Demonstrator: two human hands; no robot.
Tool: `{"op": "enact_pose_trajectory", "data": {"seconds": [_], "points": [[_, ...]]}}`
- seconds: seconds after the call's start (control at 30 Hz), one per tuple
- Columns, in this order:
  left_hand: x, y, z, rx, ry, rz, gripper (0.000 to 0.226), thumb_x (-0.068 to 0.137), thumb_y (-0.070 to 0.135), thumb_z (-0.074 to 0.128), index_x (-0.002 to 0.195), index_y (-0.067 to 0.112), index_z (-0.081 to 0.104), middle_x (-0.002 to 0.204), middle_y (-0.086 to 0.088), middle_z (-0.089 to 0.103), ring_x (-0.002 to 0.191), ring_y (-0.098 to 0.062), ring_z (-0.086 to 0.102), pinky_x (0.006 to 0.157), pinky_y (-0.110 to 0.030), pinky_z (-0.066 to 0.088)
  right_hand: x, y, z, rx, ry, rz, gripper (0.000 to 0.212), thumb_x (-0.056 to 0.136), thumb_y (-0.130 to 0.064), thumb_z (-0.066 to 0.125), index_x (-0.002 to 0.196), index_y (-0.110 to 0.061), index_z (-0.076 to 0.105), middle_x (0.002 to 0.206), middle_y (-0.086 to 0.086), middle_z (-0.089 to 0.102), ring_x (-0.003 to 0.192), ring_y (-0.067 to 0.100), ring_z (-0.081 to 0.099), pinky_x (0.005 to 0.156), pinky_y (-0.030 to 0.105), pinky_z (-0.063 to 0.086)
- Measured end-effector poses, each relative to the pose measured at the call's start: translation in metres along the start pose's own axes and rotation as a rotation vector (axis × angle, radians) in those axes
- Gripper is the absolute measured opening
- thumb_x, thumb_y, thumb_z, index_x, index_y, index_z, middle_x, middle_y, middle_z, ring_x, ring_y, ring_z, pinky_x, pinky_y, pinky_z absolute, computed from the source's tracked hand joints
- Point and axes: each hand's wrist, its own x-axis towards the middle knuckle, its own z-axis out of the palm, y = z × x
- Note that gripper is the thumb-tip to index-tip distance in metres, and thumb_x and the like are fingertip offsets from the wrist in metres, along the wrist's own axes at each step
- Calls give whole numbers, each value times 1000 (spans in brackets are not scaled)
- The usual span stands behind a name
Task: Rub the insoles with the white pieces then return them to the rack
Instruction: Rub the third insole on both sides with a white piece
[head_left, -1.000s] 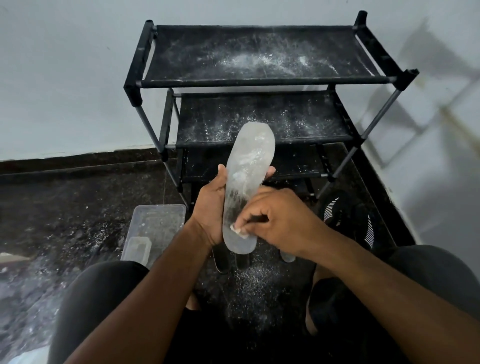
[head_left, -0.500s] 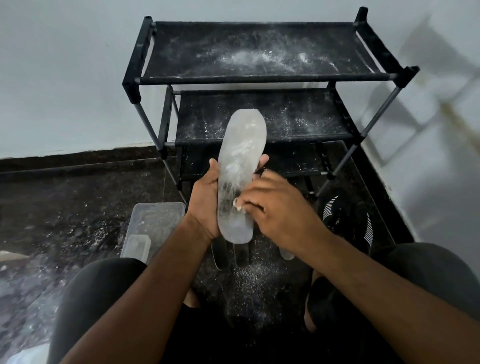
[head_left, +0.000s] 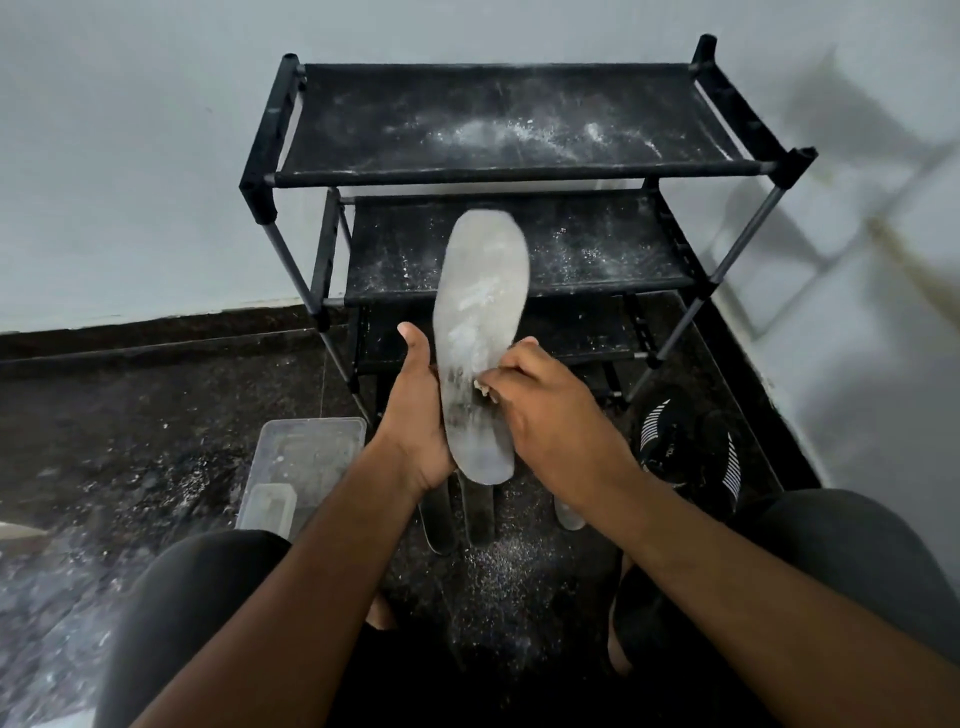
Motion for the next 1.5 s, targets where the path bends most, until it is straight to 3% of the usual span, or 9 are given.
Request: {"op": "enact_pose_trajectory", "data": {"seconds": [0.17, 0.3, 0.47, 0.63, 0.87, 0.97, 1.17, 1.27, 1.5], "points": [[-5, -8, 7, 53, 7, 45, 85, 99, 73, 28, 143, 6, 57, 138, -18, 64, 125, -30, 64, 109, -45, 50, 0, -2, -9, 124, 88, 50, 16, 85, 3, 64, 97, -1, 73, 103, 6, 58, 93, 10, 56, 84, 17, 50], [-5, -5, 5, 68, 32, 73, 81, 101, 69, 28, 145, 6, 54, 139, -18, 63, 127, -29, 62, 107, -44, 51, 1, -2, -10, 149, 104, 136, 9, 85, -14, 71, 88, -7, 76, 101, -2, 59, 93, 10, 58, 84, 18, 49], [-5, -7, 8, 69, -10, 101, 74, 102, 59, 39, 151, 4, 46, 146, -22, 51, 136, -33, 46, 123, -53, 31, 8, 1, -16, 212, 172, 210, 27, 82, -2, 75, 108, -9, 73, 102, 0, 63, 90, 5, 60, 83, 1, 42], [-9, -5, 13, 123, 8, 148, 67, 100, 52, 41, 143, 2, 54, 141, -22, 60, 133, -33, 56, 117, -50, 41, 9, 7, -15, 183, 196, 209, 13, 83, -14, 77, 96, -13, 78, 94, 0, 57, 94, 16, 56, 79, 17, 50], [-5, -1, 5, 167, 54, 163, 70, 105, 57, 37, 144, 1, 54, 136, -24, 61, 123, -34, 61, 112, -49, 47, 7, 4, -18, 5, 95, 86, 13, 91, -11, 66, 102, -8, 73, 97, 4, 64, 92, 13, 54, 80, 6, 37], [-9, 0, 6, 230, 74, 181, 71, 98, 59, 43, 138, 2, 59, 129, -22, 66, 115, -32, 66, 104, -47, 52, 7, 1, -18, -48, -1, 15, 11, 89, -1, 61, 93, -1, 71, 94, 13, 64, 92, 24, 55, 86, 31, 44], [-10, -3, 7, 300, 159, 190, 62, 101, 54, 43, 130, 3, 64, 124, -22, 70, 112, -34, 70, 94, -46, 60, 7, -1, -22, -2, -24, 31, 13, 90, -10, 66, 100, -7, 74, 96, 4, 63, 89, 8, 48, 77, 9, 35], [-9, -4, 7, 273, 130, 204, 53, 106, 44, 45, 130, 1, 64, 128, -24, 67, 114, -37, 67, 102, -54, 54, 7, 3, -22, -76, 13, 1, 17, 82, -9, 74, 99, -7, 73, 93, 3, 62, 89, 15, 52, 78, 17, 43], [-7, 1, 0, 277, 193, 245, 59, 106, 48, 41, 135, 0, 58, 112, -24, 73, 95, -35, 73, 77, -45, 62, 5, 4, -7, -28, -173, -22, 14, 86, -3, 62, 91, -11, 73, 92, -2, 60, 90, 6, 39, 83, 22, 36]]}}
